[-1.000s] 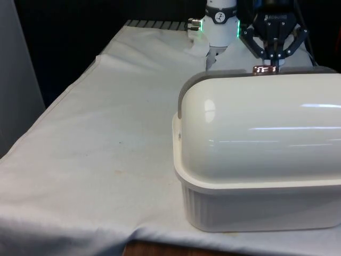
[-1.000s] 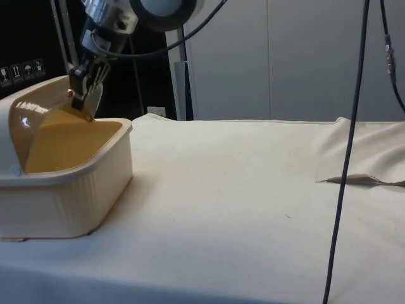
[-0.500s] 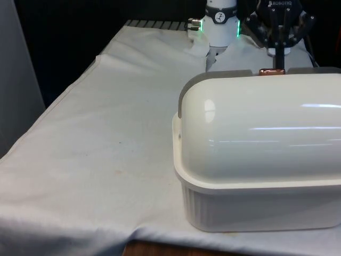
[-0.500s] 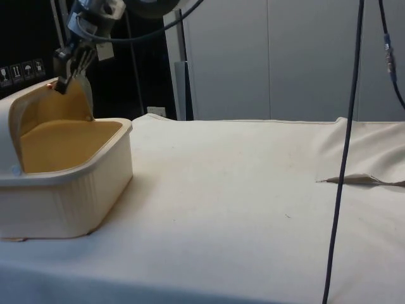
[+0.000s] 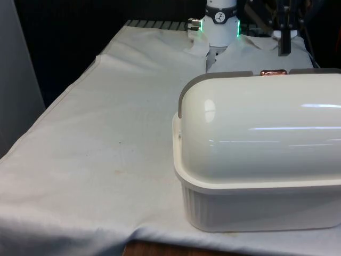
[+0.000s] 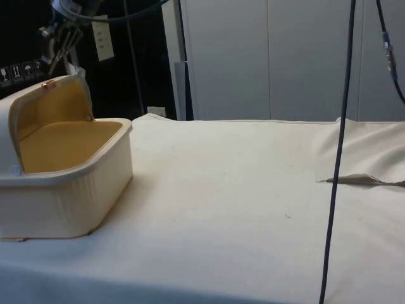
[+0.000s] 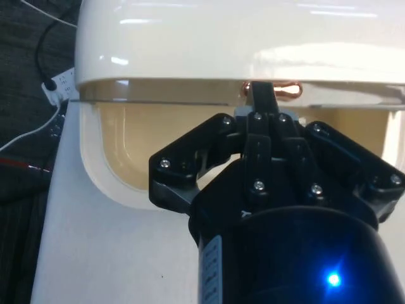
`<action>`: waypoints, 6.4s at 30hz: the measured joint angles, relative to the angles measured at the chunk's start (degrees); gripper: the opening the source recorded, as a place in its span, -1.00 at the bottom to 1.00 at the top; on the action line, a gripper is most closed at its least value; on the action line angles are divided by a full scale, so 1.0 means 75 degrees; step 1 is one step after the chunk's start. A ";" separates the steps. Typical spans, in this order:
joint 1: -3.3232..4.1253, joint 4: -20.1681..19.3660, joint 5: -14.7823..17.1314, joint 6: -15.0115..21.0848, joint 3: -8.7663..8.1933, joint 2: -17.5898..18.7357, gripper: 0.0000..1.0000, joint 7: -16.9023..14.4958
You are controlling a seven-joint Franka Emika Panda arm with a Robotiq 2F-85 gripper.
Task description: Open the lid, then close it.
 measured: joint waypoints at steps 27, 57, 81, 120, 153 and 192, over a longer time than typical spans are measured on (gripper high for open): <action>-0.0015 0.1406 0.0000 -0.1604 -0.0008 -0.0260 -0.99 -0.0015; -0.0038 0.2391 -0.0023 -0.3193 -0.0015 0.0061 -0.50 -0.0053; -0.0069 0.3040 -0.0061 -0.2903 -0.0069 0.0825 1.00 -0.0053; -0.0015 0.3040 -0.0008 -0.2934 -0.0069 0.1184 -1.00 0.0053; -0.0145 0.2842 0.0053 -0.3331 -0.0076 0.1421 -1.00 0.0038; -0.0138 0.2338 0.0076 -0.4744 -0.0023 0.0963 -1.00 0.0053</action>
